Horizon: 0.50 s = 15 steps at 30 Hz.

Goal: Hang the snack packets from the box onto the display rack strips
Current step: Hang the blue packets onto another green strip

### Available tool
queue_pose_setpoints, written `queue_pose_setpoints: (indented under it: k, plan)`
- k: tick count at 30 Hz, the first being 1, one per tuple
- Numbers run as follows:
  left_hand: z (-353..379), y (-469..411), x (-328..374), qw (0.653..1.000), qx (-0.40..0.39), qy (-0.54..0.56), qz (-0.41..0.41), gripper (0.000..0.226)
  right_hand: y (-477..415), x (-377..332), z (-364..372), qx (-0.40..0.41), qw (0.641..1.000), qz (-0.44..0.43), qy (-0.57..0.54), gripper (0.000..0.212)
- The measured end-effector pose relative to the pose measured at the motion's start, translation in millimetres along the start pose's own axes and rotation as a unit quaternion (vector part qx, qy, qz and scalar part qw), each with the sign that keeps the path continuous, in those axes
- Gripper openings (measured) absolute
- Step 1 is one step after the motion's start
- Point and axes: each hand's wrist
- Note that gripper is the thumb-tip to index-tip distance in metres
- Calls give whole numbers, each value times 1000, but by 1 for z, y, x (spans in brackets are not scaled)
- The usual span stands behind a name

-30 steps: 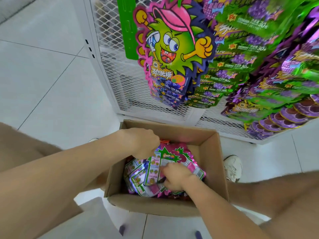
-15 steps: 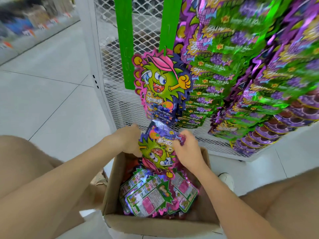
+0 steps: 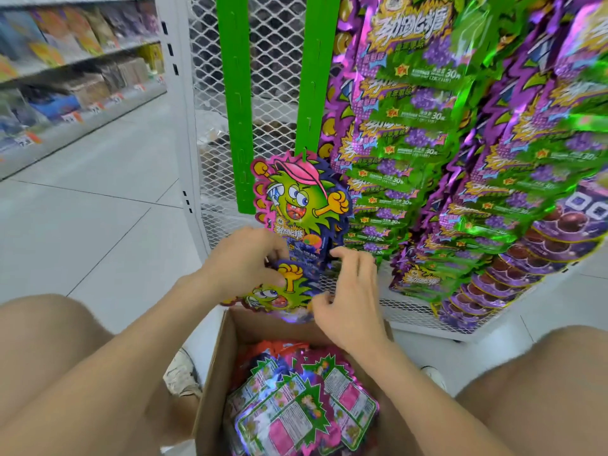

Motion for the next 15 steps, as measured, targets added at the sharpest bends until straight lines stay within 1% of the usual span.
queue_pose_setpoints:
  k: [1, 2, 3, 4, 5, 8, 10, 12, 13, 15]
  plan:
    - [-5, -1, 5, 1000, -12, 4, 13, 33, -1, -12, -6, -33, 998, -40, -37, 72]
    - [-9, -3, 9, 999, -15, 22, 26, 31, -3, -18, -9, -87, 992, -48, -72, 73]
    - [-14, -4, 13, 998, -4, 47, 36, 31, -6, -25, -13, -141, 983, -31, -113, 72]
    - [-19, -5, 18, 996, 20, 69, 42, 33, -11, -27, -14, -174, 973, -3, -148, 68]
    - [-24, -6, 20, 994, 52, 86, 42, 36, -17, -26, -16, -179, 969, 19, -167, 62]
    - [-41, -12, 19, 984, 133, 113, 22, 44, -39, -25, -34, -116, 973, 30, -198, 49]
    - [-52, -13, 16, 977, 151, 150, 7, 51, -52, -26, -49, -93, 954, 42, -281, 46]
    - [-58, -16, 12, 965, 138, 222, 16, 38, -61, -27, -64, -81, 942, 50, -323, 42]
    - [-61, -17, 13, 962, 132, 236, 25, 34, -66, -28, -70, -70, 950, 48, -302, 37]
    - [-65, -22, 15, 967, 128, 216, 42, 43, -75, -31, -81, -41, 975, 28, -217, 25]
Point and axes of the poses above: each hand's wrist, its own y-axis away from the middle knuckle, its own z-axis out of the palm, x = y × z, and after that the axes turned 2 degrees about z, right-handed
